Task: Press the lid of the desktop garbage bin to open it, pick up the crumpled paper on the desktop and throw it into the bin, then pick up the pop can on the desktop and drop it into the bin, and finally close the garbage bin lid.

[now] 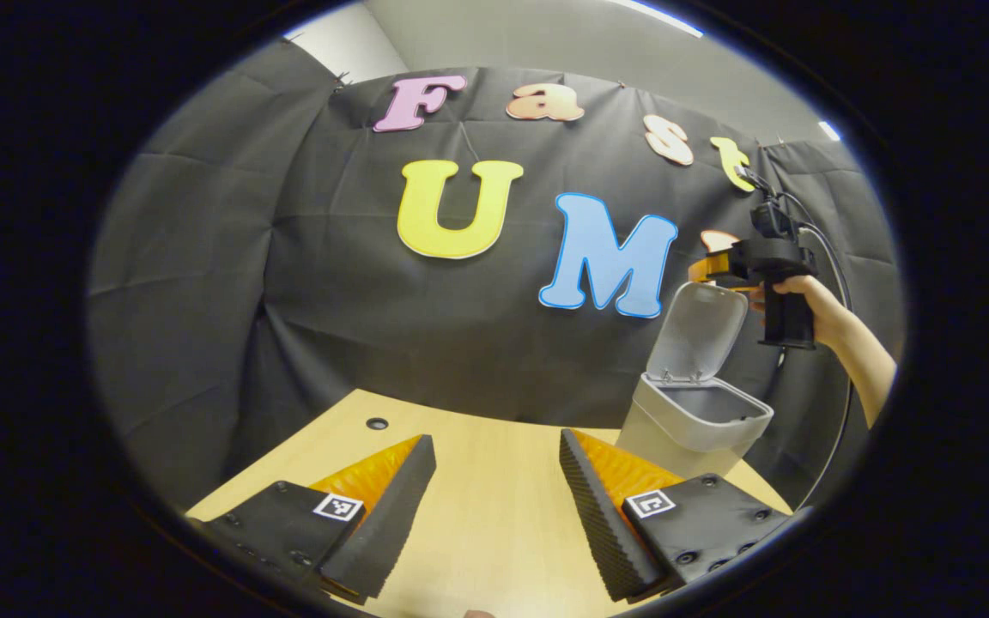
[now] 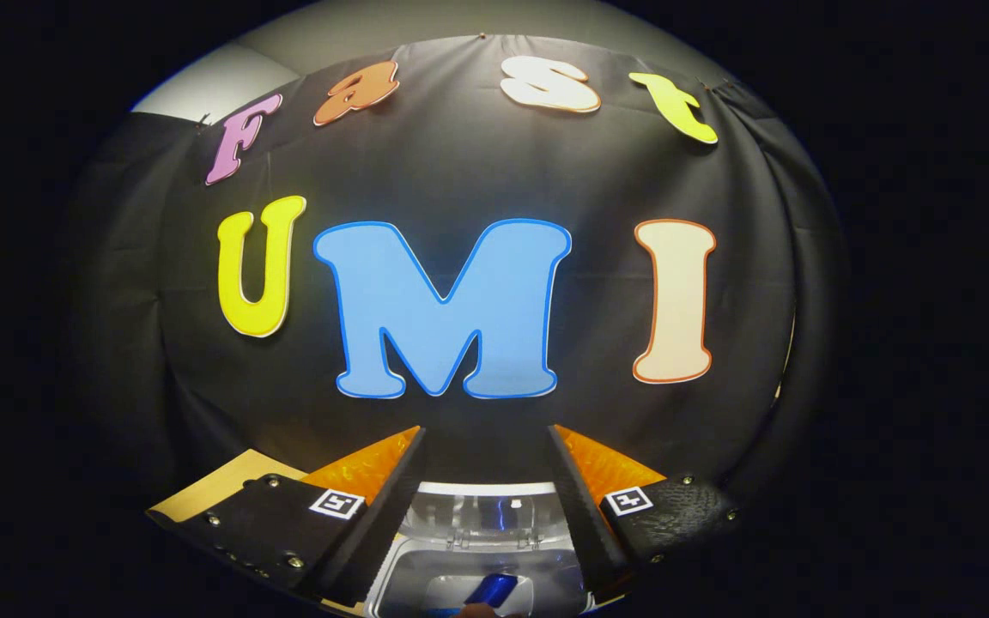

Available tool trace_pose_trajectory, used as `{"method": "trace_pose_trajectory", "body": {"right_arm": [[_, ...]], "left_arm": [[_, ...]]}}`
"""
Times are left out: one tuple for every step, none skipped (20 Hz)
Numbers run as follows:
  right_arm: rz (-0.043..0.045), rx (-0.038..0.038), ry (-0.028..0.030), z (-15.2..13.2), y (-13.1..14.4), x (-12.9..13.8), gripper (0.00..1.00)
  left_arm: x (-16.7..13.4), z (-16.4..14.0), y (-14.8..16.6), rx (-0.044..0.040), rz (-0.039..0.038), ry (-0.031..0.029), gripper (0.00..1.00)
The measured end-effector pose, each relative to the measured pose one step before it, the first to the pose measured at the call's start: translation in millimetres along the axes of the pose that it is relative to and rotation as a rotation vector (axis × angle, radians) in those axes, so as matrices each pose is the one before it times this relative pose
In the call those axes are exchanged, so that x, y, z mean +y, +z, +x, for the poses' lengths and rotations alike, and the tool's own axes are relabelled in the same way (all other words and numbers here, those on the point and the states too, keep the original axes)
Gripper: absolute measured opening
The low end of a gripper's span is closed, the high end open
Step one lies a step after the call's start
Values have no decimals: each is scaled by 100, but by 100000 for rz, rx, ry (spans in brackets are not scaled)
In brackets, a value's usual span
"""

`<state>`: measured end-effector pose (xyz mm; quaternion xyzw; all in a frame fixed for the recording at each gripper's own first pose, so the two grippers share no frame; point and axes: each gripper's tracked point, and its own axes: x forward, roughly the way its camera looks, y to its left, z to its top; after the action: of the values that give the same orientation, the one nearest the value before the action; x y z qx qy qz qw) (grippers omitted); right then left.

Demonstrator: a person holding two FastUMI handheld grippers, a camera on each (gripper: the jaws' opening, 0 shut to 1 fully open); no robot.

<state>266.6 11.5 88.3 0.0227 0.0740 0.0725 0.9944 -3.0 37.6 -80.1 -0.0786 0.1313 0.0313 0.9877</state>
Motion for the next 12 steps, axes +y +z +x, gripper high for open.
{"method": "trace_pose_trajectory", "body": {"right_arm": [[-547,801,257,-483,-316,78,87],[-788,478,-40,-509,-204,44,87],[-1109,389,-153,-416,-322,54,87],[-862,435,19,-548,-281,12,87],[-548,990,260,-495,-470,65,88],[-232,846,257,-449,-382,36,88],[-57,965,336,-403,-435,30,88],[95,1266,184,-434,-555,-65,88],[677,1380,229,-376,-671,36,89],[512,1295,65,-394,-714,-180,90],[1281,1467,1185,-275,-702,203,95],[1361,1817,925,-224,-725,44,96]], "left_arm": [[-118,-16,18,66,405,-218,95],[-211,-37,-53,146,428,-438,95],[-266,66,10,-68,198,-332,95],[-247,-14,60,-34,92,-635,95],[-133,-32,-51,-64,98,-437,95],[-123,-74,21,-114,178,-455,95],[-216,75,32,-10,95,-517,95],[-229,31,-17,88,124,-428,95],[-194,58,-132,123,157,-402,95],[-105,-11,-80,-45,138,-385,95],[-226,45,82,15,-31,-476,95],[-178,65,-70,128,-124,-661,95]]}}
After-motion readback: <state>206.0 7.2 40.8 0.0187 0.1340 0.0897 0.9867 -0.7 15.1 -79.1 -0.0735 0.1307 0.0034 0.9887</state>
